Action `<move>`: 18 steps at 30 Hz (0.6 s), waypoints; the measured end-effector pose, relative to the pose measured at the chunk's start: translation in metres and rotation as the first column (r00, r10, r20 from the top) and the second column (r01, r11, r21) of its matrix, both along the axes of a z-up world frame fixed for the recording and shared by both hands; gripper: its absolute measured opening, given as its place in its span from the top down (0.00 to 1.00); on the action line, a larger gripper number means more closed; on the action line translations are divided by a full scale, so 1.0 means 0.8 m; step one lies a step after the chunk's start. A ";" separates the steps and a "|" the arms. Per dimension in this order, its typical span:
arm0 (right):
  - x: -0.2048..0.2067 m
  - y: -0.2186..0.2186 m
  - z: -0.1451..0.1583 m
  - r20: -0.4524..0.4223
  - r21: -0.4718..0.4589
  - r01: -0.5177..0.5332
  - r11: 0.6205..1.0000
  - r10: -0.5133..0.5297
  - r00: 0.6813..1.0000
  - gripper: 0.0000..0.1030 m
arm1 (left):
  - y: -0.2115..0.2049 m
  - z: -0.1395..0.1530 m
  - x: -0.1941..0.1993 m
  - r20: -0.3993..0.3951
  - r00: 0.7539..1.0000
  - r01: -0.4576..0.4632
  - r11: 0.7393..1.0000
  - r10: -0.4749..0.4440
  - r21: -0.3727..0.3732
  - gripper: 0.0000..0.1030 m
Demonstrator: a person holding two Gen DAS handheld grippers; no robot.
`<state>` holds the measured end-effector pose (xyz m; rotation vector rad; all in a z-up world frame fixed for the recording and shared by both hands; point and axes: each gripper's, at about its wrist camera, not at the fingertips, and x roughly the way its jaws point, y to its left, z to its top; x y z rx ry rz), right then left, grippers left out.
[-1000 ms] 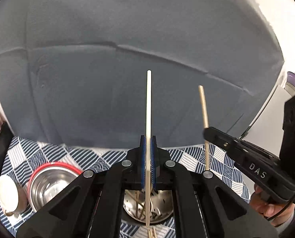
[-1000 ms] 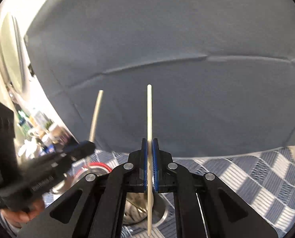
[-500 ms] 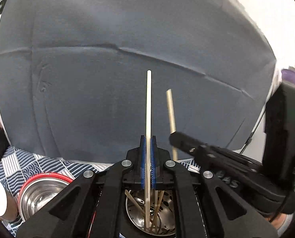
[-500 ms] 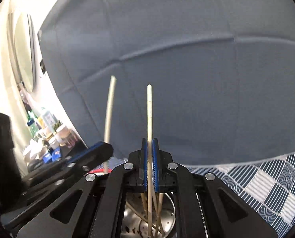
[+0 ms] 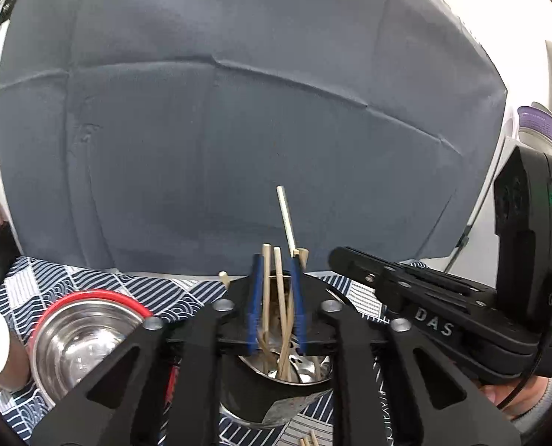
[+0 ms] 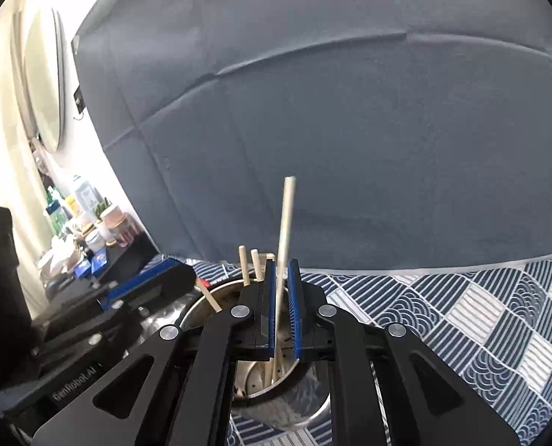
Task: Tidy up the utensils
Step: 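Open the left gripper over the black holder while the right gripper opens to drop its stick, then move the left gripper back down to the sticks while the right gripper follows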
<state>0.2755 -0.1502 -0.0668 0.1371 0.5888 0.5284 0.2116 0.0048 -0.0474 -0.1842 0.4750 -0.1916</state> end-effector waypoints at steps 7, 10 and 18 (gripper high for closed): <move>-0.021 -0.014 0.025 0.015 -0.010 0.031 0.999 -0.031 0.999 0.89 | 0.021 0.020 -0.020 -0.012 0.999 -0.053 0.999 0.053 -0.008 0.57; -0.030 -0.024 0.033 0.010 0.006 0.053 0.999 -0.054 0.999 0.76 | 0.030 0.022 -0.031 -0.025 0.997 -0.076 0.997 0.076 -0.016 0.46; -0.057 -0.050 0.036 0.004 -0.010 0.139 0.990 -0.139 0.990 0.31 | 0.041 0.010 -0.064 -0.087 0.990 -0.111 0.994 0.110 0.001 0.27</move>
